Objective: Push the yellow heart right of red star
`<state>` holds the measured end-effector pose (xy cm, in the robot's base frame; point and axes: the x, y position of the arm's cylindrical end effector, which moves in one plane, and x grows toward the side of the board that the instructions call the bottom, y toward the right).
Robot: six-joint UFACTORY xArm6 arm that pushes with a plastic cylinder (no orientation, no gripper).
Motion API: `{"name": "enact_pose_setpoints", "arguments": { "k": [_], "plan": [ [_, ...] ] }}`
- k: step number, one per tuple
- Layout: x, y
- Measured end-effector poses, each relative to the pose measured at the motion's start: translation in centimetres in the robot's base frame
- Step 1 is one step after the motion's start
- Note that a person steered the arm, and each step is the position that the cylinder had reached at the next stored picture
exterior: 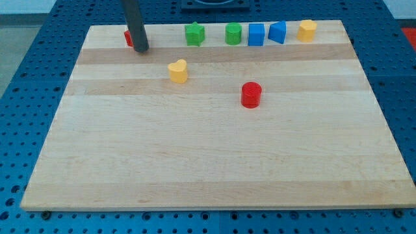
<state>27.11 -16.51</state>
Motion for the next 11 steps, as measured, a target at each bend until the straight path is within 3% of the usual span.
{"name": "enact_pose_setpoints", "arguments": {
  "k": [1,2,3,6,7,9,11],
  "plan": [
    [2.8,-1.8],
    [9.0,-2.1],
    [12.5,3.3],
    [13.1,13.9],
    [13.1,14.1],
    [9.2,12.5],
    [9.6,8.5]
  ]
}}
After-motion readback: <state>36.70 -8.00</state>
